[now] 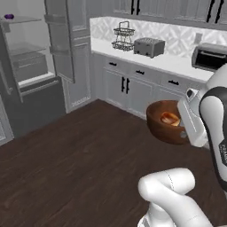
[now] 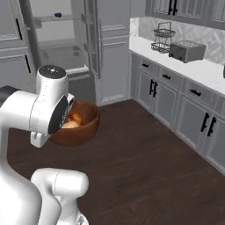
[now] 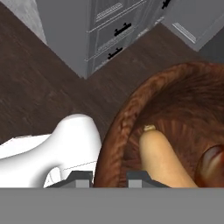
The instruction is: Pick the chicken drumstick and squash from their plates and place them in the bowl. Then put the bowl in the fridge.
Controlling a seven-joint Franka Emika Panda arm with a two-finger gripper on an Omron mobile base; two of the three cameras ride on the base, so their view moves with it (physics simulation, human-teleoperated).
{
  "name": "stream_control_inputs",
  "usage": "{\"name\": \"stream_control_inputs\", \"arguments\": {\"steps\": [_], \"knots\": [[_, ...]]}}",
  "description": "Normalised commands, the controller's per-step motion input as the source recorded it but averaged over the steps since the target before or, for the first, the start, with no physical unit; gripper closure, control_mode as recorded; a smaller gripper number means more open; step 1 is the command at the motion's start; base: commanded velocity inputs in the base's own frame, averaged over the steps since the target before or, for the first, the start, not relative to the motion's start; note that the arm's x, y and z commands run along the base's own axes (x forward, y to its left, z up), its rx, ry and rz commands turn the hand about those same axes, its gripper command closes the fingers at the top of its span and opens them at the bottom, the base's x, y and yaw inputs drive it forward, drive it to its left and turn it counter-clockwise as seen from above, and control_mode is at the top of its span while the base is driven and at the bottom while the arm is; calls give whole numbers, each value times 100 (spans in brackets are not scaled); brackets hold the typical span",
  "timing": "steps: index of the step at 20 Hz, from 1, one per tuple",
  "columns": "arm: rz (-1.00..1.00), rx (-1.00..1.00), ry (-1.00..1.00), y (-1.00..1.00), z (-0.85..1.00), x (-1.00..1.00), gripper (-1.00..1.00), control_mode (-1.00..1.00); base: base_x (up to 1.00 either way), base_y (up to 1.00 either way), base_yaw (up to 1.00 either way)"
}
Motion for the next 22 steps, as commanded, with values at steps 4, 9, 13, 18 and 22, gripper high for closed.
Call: {"name": "stream_control_inputs", "arguments": {"steps": [4,9,13,18,22], "knots": [[0,0,0,0,0,0,100,100,100,-12,64],[0,0,0,0,0,0,100,100,100,-25,60],[0,0,0,0,0,0,100,100,100,-39,58],[0,0,0,0,0,0,100,100,100,-71,50],[0,0,0,0,0,0,100,100,97,-100,36]]}}
